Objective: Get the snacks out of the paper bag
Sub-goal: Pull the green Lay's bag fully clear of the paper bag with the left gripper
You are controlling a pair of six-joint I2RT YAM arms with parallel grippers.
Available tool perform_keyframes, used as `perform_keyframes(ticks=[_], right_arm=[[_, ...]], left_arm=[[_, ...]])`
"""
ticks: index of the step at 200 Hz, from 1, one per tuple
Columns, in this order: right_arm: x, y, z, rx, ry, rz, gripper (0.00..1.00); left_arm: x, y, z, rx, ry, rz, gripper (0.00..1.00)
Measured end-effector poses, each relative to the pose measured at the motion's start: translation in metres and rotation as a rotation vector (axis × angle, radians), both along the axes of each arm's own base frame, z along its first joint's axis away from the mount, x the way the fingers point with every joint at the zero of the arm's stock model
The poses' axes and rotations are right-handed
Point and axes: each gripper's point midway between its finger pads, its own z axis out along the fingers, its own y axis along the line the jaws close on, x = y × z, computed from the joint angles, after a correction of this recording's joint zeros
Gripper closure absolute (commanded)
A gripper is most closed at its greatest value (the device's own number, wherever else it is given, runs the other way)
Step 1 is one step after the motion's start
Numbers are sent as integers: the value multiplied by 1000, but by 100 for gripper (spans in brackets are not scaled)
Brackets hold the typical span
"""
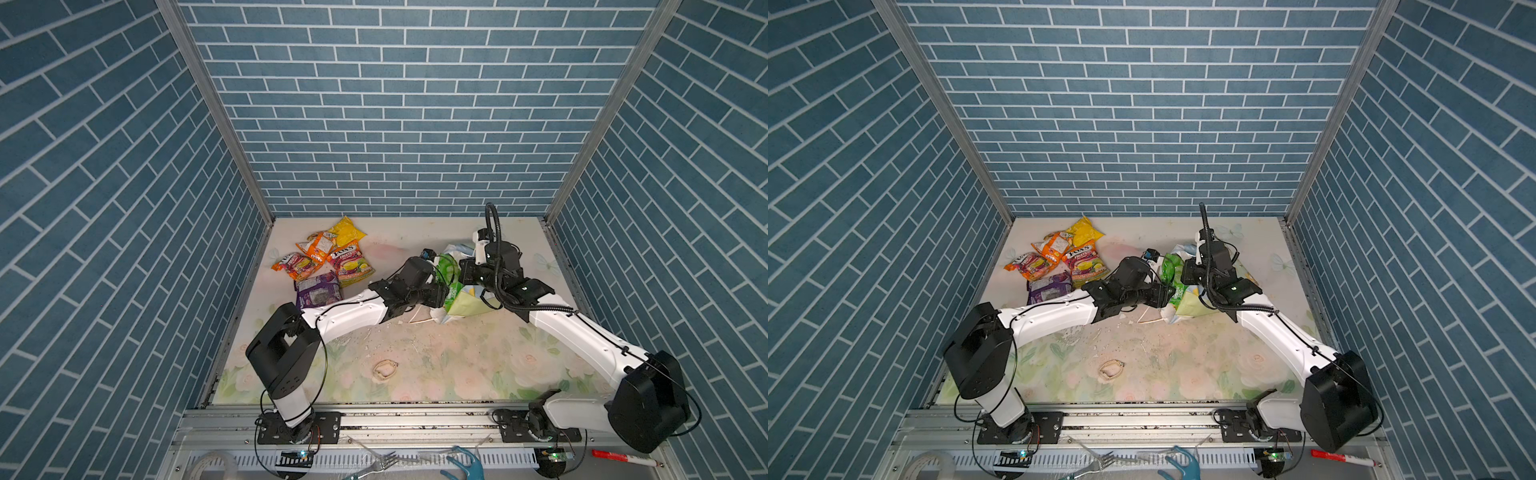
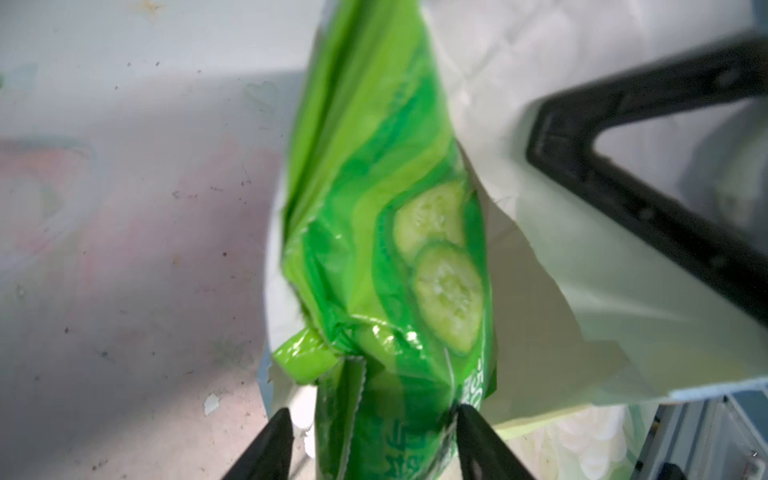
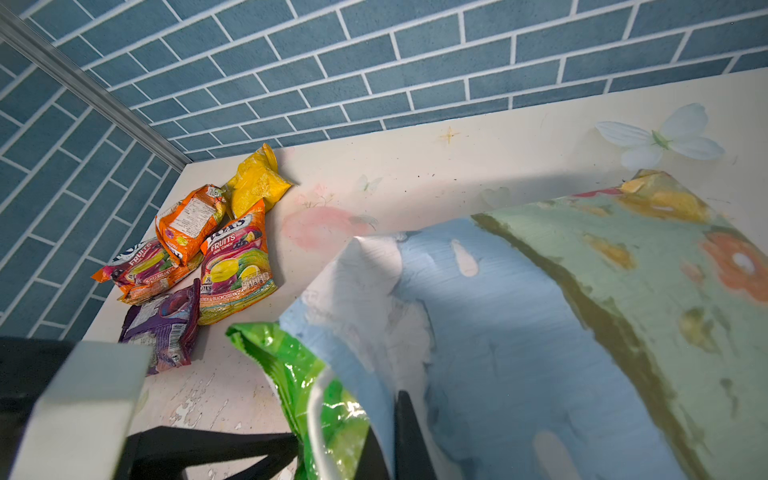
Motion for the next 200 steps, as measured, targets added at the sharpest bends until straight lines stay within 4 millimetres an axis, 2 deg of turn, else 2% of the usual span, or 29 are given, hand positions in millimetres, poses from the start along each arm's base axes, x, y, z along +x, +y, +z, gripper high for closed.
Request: perform_keyframes(ticks=[30,51,66,79,87,147,200], right_arm=[[0,0,0,0,0,0,100],[0,0,0,0,0,0,100],[0,0,0,0,0,-1,100],[0,0,0,0,0,-1,100],[0,0,0,-1,0,-1,100],[1,-2,1,-5,-5,-11,100],[3,-4,8,1,-29,-25,100]], left_arm=[[0,-8,-9,-14,24,-12,44],[3,-12,-15,-4,34,-15,48],[6,-15,-16,-2,33,-17,62],[7,-18,-17,-1,36,-18,91],[8,-19,-17,-2,38,-17,100],[10,-13,-8,25,6,-3,100],[7,9,34,-4,-63,18,100]])
